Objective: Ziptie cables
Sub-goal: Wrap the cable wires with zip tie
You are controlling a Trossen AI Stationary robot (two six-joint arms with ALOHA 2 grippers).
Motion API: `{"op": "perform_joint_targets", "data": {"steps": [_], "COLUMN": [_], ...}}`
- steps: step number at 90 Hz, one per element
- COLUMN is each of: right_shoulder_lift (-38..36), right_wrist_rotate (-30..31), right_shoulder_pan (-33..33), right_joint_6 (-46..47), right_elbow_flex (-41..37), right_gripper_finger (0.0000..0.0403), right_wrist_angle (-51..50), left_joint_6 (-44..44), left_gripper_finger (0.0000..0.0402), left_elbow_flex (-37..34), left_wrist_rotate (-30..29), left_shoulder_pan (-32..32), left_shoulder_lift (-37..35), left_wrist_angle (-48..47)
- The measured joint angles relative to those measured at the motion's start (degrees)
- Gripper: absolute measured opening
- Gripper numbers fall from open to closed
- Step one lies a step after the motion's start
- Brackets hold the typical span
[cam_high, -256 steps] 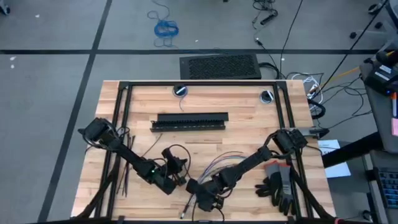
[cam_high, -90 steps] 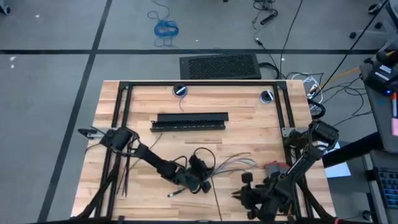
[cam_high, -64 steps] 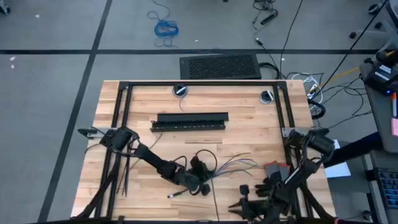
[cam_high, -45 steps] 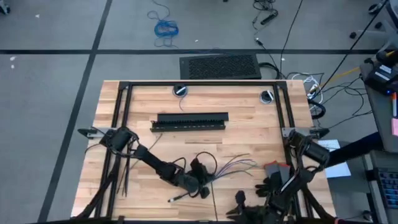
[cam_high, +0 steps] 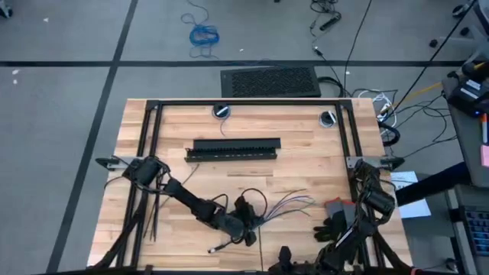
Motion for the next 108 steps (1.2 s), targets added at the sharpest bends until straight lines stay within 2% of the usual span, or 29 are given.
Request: {"op": "perform_joint_targets", "data": {"steps": [9, 18, 46, 73, 87, 108], "right_shoulder_lift": [0.2, 0.4, 0.3, 0.5, 0.6, 2.3], "right_wrist_rotate": [-6.2, -9.6, -2.3, -2.5, -6.7, -6.9], "right_shoulder_pan": [0.0, 0.5, 0.1, -1.1, -2.0, -2.8], "right_joint_6": [1.6, 2.0, 2.3, 0.8, 4.9, 5.1], "right_elbow_flex": [0.8, 0.7, 0.7, 0.7, 0.7, 0.7], "right_gripper_finger": [0.0157, 0.0158, 0.0158, 0.0158, 0.0157, 0.0147], "right_wrist_angle": [0.6, 0.2, 0.6, 4.1, 5.3, 7.4], "left_joint_6": [-2.6, -7.0, -7.6, -9.0, -9.1, -9.0], "left_gripper_finger": [0.0, 0.0, 0.0, 0.0, 0.0, 0.0], "left_elbow_flex": [0.0, 0.0, 0.0, 0.0, 0.0, 0.0], "left_wrist_rotate": [-0.6, -1.6, -1.5, -0.5, -0.4, 0.4], "left_shoulder_pan": [0.3, 0.9, 1.0, 0.6, 0.6, 0.6], "left_shoulder_lift": [0.0, 0.0, 0.0, 0.0, 0.0, 0.0], "left_wrist_angle": [0.0, -0.1, 0.0, 0.2, 1.4, 2.6]}}
